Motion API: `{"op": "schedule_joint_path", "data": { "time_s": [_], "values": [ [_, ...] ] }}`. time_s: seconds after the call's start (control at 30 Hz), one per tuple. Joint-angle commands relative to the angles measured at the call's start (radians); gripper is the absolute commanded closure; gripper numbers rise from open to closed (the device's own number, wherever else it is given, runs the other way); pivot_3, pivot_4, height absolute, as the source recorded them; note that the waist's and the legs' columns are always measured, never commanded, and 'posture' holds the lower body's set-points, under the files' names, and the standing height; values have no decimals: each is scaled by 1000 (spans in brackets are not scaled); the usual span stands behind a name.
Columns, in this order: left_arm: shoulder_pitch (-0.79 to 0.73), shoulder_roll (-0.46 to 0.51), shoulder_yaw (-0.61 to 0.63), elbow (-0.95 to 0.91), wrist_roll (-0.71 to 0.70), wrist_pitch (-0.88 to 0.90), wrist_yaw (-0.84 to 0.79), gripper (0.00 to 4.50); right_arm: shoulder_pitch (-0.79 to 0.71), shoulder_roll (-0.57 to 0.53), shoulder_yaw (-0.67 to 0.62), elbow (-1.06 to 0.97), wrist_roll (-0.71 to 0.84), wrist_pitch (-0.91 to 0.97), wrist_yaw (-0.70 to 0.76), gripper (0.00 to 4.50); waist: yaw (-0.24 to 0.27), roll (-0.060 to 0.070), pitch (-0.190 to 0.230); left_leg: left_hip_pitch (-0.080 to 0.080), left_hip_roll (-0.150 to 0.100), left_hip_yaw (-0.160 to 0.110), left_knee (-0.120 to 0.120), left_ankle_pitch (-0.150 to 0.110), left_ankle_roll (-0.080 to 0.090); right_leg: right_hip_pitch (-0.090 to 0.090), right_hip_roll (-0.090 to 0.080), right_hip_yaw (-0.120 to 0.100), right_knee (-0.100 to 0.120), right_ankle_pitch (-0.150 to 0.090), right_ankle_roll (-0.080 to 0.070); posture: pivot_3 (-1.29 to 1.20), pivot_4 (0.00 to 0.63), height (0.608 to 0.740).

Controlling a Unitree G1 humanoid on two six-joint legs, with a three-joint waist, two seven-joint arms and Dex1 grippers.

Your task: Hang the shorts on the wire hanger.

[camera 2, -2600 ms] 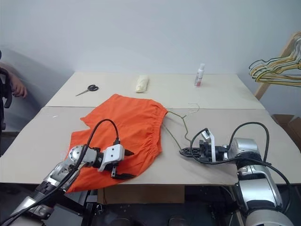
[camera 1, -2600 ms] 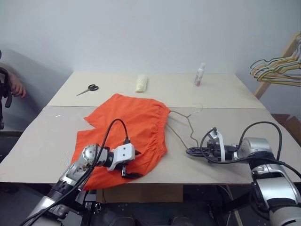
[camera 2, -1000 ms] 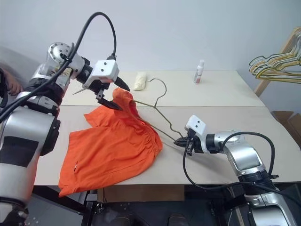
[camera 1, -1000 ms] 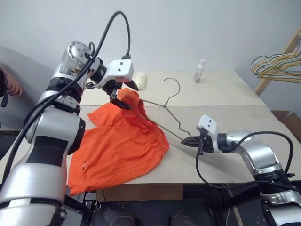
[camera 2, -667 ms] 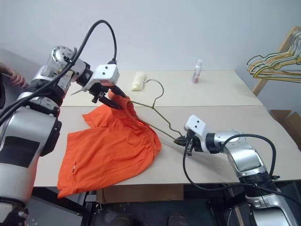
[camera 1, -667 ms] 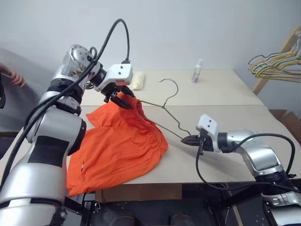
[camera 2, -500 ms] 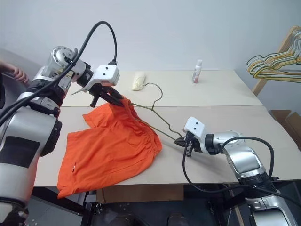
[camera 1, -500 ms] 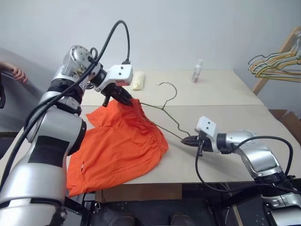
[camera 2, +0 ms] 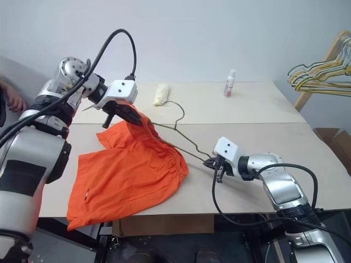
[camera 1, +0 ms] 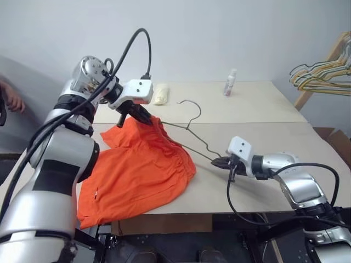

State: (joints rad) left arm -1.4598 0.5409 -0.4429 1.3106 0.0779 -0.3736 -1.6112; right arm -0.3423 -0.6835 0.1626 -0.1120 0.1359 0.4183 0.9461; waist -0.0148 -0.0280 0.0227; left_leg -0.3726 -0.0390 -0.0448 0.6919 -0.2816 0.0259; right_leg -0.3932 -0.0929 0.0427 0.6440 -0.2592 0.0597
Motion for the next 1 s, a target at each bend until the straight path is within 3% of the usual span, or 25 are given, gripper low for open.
{"op": "schedule_joint_path", "data": {
  "time_s": [0.03,0.23,0.77,0.87,1.0],
  "values": [
    [3,-2,39,-20,-32,-22,-3,4179,-17,16,-9,-59,11,-51,-6,4500,-1,0,0,0,0,0,1,0,0,0,0,0,1,0,0,-26,0,740],
    [13,-9,56,-22,-38,-6,-3,2403,-9,18,-6,-76,8,-44,-4,4500,0,0,0,0,0,0,2,-1,1,0,0,0,2,0,0,-25,0,740],
    [25,-13,-2,-12,-33,18,-3,2403,-2,23,-3,-92,13,-93,-3,4500,-2,0,0,0,0,0,2,-1,1,1,1,0,3,0,0,-32,0,740],
    [27,-15,-15,-10,-33,25,-3,2992,-2,25,-3,-99,16,-102,-2,4500,-2,0,0,0,0,0,2,-1,1,1,1,0,3,0,0,-32,0,740],
    [27,-16,-48,-15,-67,38,-3,4300,-4,26,-2,-99,13,-114,-2,4500,-2,0,0,0,0,0,2,-1,1,1,1,0,3,0,0,-33,0,740]
  ]
}}
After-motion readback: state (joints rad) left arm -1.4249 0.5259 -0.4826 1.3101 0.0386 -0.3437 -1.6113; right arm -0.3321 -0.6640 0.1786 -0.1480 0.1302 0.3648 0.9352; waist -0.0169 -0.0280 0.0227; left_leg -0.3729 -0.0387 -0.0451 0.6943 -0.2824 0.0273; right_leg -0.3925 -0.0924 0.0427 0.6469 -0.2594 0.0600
